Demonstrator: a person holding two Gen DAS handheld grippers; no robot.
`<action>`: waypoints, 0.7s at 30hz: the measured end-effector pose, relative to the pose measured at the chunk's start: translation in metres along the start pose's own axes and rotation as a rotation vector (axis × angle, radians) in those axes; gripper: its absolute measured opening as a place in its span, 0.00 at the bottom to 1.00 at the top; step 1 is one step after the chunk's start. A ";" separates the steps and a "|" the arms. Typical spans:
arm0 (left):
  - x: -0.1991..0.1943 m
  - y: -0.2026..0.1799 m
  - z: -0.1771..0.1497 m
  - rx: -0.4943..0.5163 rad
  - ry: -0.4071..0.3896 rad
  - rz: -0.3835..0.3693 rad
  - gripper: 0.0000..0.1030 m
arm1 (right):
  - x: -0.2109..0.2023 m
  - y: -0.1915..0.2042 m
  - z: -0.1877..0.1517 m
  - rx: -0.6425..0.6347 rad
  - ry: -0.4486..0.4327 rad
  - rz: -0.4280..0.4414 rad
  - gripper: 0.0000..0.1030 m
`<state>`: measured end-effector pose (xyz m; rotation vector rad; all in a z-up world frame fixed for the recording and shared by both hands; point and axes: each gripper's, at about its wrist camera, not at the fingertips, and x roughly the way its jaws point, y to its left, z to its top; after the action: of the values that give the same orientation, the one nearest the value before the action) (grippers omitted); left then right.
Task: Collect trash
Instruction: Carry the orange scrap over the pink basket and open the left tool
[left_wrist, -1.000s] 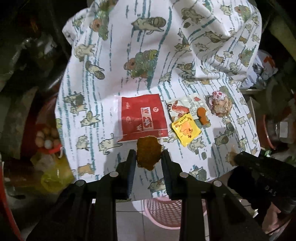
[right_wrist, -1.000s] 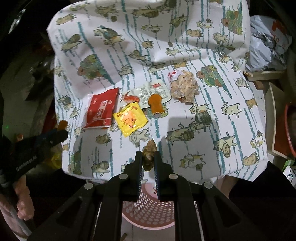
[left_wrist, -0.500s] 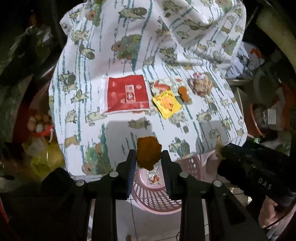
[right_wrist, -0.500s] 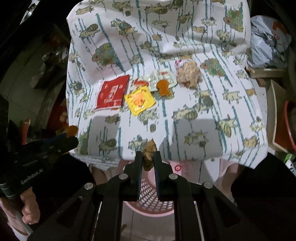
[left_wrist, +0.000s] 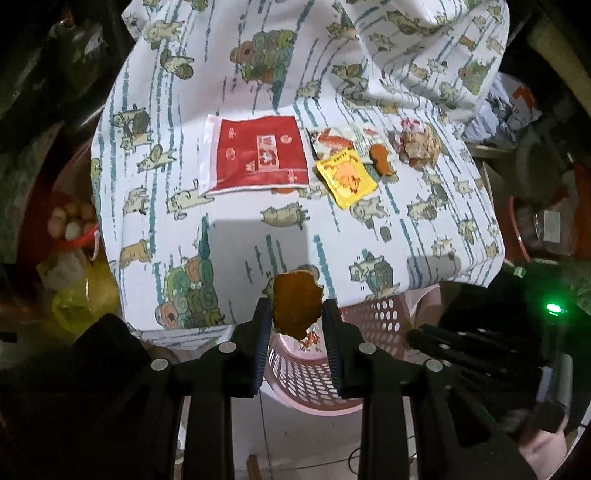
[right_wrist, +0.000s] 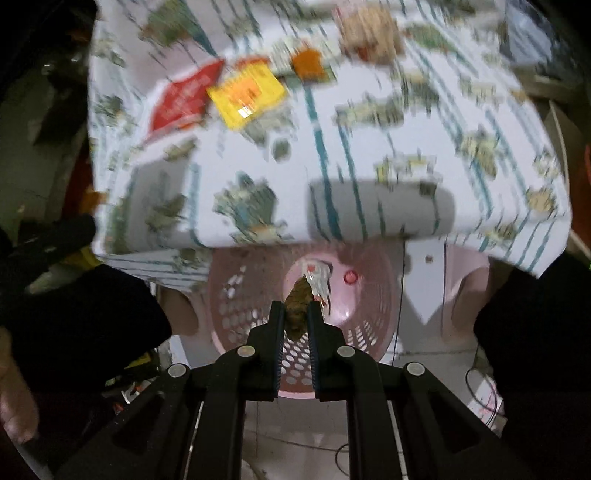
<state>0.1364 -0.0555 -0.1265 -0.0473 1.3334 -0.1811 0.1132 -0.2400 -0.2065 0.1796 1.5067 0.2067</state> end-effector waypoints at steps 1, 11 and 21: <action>0.002 -0.001 -0.002 0.006 0.008 -0.003 0.26 | 0.008 -0.002 -0.001 0.006 0.010 -0.016 0.13; 0.035 -0.023 -0.023 0.080 0.142 -0.033 0.26 | 0.045 -0.030 0.007 0.099 0.064 -0.014 0.13; 0.086 -0.037 -0.046 0.121 0.245 0.008 0.26 | 0.061 -0.039 0.005 0.099 0.063 -0.050 0.13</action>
<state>0.1068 -0.1024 -0.2147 0.0855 1.5641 -0.2669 0.1219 -0.2631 -0.2749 0.2159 1.5839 0.0987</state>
